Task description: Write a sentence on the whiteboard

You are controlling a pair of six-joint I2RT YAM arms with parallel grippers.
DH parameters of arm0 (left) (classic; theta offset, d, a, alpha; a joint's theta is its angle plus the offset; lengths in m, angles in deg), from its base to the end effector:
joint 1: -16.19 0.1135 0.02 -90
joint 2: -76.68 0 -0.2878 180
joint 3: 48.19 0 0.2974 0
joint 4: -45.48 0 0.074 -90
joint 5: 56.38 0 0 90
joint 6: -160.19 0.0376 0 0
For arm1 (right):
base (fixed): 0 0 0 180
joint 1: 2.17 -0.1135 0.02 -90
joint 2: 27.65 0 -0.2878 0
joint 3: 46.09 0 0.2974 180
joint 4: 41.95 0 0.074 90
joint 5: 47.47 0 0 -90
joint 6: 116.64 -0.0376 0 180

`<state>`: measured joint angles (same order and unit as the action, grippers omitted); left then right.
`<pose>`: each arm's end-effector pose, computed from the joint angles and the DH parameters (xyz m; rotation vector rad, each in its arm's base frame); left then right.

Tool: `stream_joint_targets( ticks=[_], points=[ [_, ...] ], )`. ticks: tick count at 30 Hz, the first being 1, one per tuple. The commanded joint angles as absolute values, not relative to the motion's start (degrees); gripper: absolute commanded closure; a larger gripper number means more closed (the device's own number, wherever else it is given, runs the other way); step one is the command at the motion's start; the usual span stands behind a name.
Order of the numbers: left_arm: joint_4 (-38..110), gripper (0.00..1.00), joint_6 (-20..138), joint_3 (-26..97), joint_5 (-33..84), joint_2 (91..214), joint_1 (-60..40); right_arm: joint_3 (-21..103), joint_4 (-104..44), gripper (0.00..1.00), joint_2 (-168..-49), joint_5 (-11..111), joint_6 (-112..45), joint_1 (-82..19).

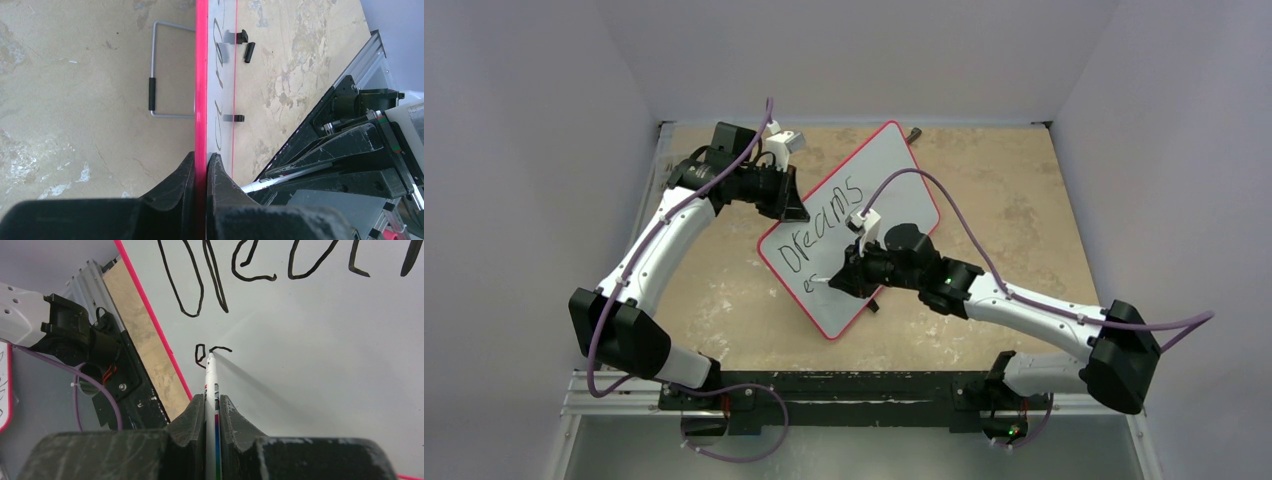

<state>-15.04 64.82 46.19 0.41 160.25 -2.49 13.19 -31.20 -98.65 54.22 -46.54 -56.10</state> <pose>0.3232 -0.1310 0.3748 0.5453 2.3812 -0.8939 0.1822 0.2631 0.2829 -0.7522 1.9667 1.0155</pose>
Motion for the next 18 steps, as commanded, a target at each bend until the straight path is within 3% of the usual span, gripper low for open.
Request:
stream_joint_targets(
  ticks=[1,18],
  points=[
    [-15.37,1.0,69.96,45.1,11.19,161.11,-2.88,12.17,-31.25,1.0,-96.83,52.87,-46.11,-55.96],
    [-15.46,1.0,69.93,45.02,11.16,161.01,-2.88,12.95,-29.79,1.0,-95.68,46.87,-46.03,-56.01]
  ],
)
